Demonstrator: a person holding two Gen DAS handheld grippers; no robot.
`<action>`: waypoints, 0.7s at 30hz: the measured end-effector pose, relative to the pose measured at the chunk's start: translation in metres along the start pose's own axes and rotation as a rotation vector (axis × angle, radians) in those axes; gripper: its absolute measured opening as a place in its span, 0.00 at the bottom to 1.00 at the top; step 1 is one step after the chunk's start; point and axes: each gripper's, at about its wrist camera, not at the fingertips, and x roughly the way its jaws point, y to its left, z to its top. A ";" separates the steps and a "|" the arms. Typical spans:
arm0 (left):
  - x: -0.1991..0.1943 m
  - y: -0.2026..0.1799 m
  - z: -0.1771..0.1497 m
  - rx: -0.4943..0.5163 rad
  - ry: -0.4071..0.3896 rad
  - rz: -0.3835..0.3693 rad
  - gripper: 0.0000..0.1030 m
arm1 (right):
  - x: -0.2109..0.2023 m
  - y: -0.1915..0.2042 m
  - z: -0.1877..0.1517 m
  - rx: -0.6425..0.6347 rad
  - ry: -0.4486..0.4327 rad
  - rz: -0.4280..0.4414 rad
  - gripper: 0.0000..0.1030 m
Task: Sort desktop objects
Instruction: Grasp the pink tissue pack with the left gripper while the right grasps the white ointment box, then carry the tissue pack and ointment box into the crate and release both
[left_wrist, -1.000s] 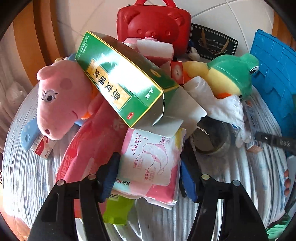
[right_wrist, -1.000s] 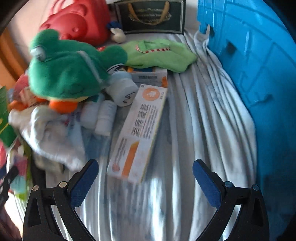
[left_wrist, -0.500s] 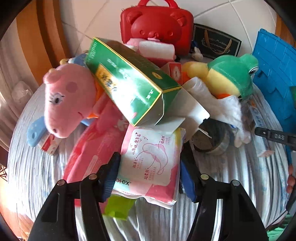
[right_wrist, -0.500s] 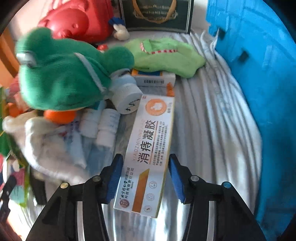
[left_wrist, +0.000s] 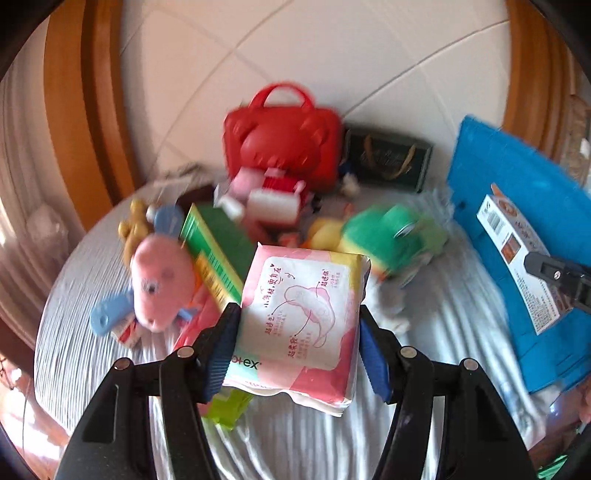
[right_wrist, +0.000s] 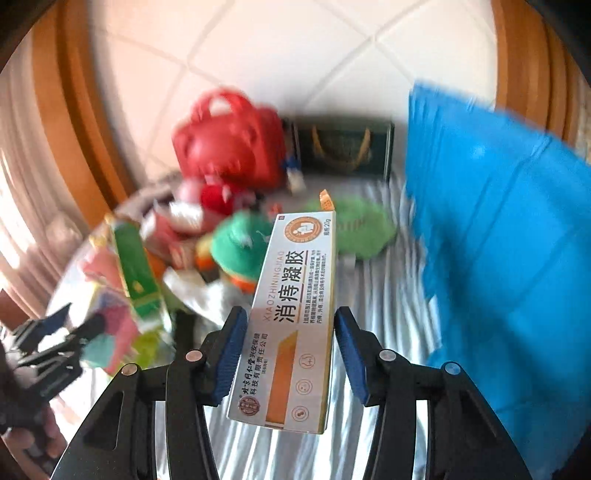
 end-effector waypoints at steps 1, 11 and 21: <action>-0.006 -0.006 0.005 0.006 -0.015 -0.007 0.59 | -0.012 -0.001 0.005 -0.001 -0.030 -0.003 0.47; -0.066 -0.099 0.052 0.090 -0.179 -0.151 0.59 | -0.132 -0.047 0.028 0.024 -0.287 -0.075 0.47; -0.109 -0.238 0.088 0.198 -0.271 -0.304 0.59 | -0.198 -0.156 0.031 0.081 -0.374 -0.240 0.47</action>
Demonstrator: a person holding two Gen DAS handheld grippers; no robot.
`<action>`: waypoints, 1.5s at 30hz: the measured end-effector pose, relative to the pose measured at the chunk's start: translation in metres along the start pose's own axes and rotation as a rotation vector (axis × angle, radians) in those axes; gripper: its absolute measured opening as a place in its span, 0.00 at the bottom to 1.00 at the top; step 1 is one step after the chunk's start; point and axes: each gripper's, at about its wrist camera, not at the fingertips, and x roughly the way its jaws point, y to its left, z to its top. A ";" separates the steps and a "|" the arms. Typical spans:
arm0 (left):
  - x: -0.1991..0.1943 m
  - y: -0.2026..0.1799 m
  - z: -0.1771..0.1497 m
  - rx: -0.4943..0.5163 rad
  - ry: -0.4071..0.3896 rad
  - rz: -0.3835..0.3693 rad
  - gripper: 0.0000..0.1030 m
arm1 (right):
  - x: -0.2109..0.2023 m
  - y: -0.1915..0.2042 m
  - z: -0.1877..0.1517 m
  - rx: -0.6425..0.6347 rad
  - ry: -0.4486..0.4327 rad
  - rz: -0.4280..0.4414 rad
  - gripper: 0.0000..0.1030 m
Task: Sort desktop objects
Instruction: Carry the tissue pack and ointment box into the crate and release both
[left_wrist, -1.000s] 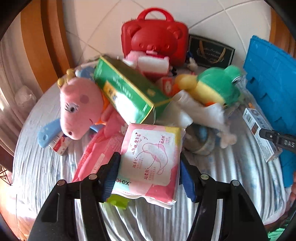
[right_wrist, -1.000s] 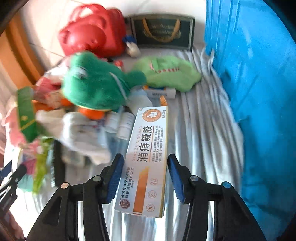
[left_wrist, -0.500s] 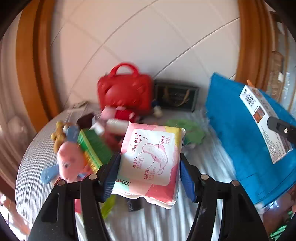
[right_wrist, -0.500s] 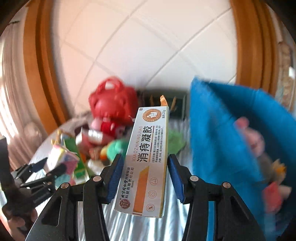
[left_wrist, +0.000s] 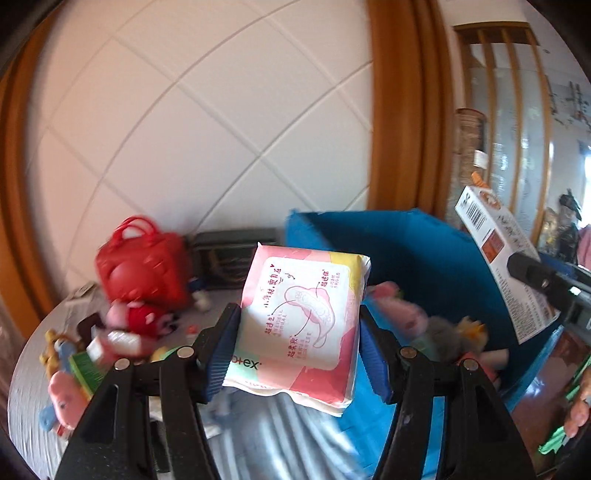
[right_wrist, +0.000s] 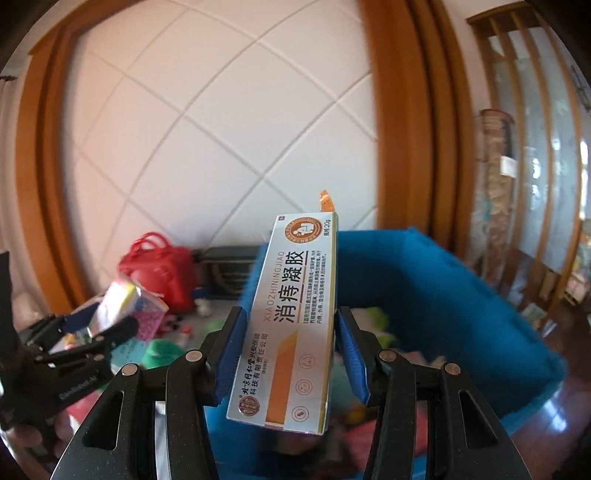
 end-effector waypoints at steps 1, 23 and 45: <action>0.003 -0.010 0.004 0.005 -0.002 -0.010 0.59 | 0.001 -0.012 0.002 -0.002 0.003 -0.014 0.47; 0.112 -0.209 0.028 0.118 0.216 -0.004 0.59 | 0.071 -0.221 -0.018 -0.067 0.224 -0.056 0.47; 0.126 -0.218 0.017 0.116 0.299 -0.001 0.60 | 0.095 -0.234 -0.023 -0.069 0.297 -0.070 0.47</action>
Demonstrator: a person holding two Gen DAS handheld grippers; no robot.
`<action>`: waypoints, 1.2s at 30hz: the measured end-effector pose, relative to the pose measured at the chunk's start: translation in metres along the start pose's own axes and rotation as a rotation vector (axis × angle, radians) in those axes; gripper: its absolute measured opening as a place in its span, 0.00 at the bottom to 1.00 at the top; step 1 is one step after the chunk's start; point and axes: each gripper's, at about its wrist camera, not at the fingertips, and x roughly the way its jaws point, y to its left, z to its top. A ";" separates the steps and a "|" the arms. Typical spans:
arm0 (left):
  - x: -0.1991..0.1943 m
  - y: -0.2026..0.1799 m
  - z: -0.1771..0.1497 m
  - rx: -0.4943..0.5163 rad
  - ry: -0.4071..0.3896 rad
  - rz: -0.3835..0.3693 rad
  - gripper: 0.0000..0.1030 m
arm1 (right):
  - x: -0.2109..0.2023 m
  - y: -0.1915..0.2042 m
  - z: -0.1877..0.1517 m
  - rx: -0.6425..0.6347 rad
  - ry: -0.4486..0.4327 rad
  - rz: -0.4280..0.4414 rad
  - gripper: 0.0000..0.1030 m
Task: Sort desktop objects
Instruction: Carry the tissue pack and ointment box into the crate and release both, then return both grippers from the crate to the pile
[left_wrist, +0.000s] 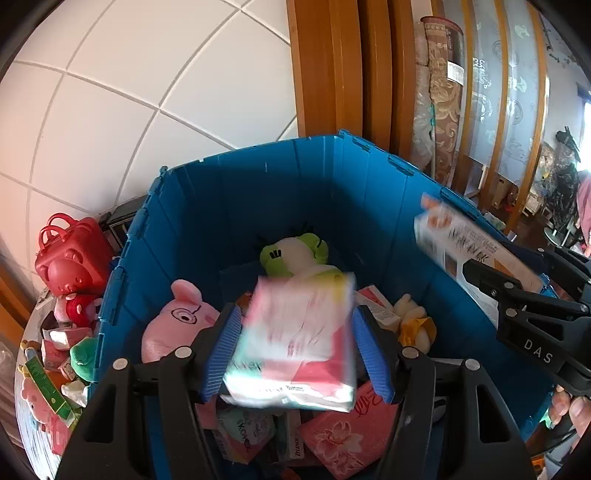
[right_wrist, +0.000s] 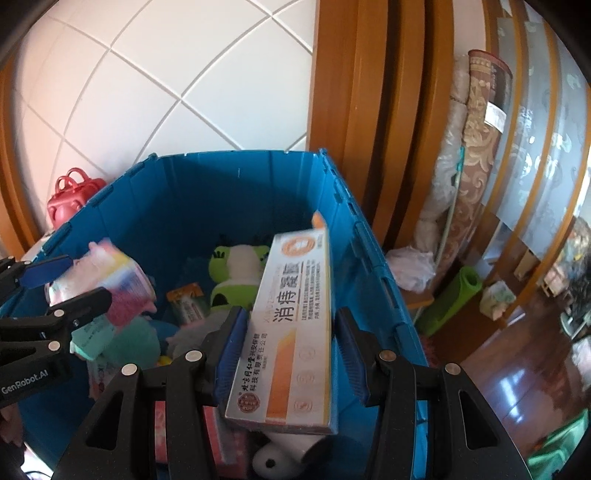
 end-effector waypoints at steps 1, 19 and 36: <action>-0.001 0.000 0.000 0.003 -0.003 0.003 0.60 | 0.000 0.000 0.000 0.000 0.001 0.000 0.45; -0.011 -0.004 -0.001 0.012 -0.066 0.023 0.76 | -0.007 0.001 0.000 -0.014 -0.041 -0.017 0.83; -0.112 0.066 -0.042 -0.160 -0.352 0.122 0.98 | -0.064 0.046 -0.007 -0.008 -0.184 0.153 1.00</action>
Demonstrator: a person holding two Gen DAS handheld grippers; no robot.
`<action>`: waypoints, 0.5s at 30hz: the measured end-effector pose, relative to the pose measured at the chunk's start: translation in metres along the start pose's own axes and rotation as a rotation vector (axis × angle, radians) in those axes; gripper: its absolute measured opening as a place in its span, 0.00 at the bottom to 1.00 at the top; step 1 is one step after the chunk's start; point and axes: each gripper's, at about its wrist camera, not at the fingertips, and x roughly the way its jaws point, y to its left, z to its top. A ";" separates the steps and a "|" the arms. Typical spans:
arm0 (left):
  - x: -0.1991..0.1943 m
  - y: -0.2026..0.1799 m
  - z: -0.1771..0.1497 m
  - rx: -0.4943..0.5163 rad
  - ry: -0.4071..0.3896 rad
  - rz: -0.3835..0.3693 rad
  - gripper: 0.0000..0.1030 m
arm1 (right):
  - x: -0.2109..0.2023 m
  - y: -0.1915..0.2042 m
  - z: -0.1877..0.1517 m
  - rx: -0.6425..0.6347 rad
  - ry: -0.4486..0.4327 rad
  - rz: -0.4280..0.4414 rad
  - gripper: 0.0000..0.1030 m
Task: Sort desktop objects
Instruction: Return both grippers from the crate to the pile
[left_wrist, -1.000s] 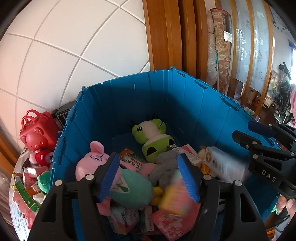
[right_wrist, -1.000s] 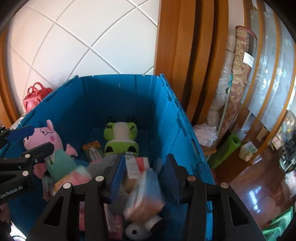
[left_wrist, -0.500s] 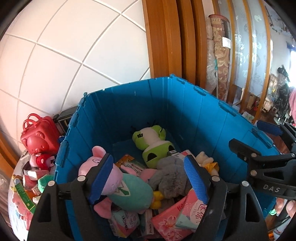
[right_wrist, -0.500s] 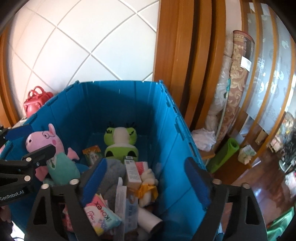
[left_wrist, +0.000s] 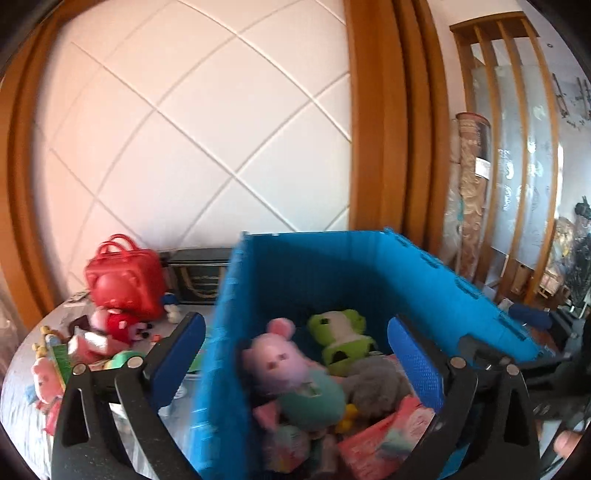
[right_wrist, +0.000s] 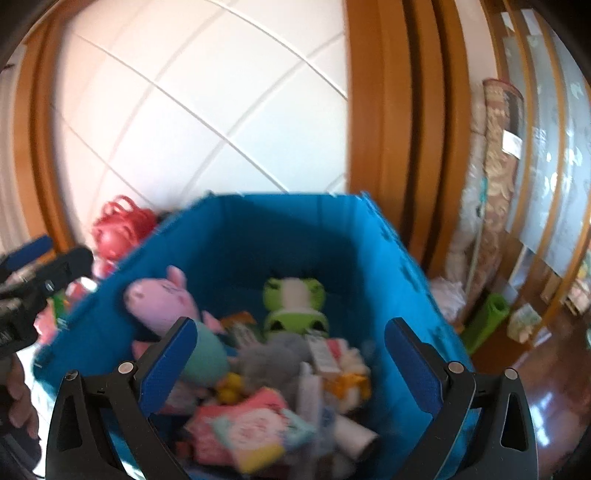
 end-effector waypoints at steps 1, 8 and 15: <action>-0.004 0.008 -0.002 0.003 0.000 0.017 0.98 | -0.003 0.007 0.002 0.003 -0.012 0.021 1.00; -0.019 0.091 -0.022 -0.036 0.019 0.132 0.98 | -0.012 0.078 0.016 -0.054 -0.061 0.122 1.00; -0.016 0.216 -0.051 -0.134 0.090 0.241 0.98 | -0.013 0.165 0.029 -0.055 -0.085 0.203 1.00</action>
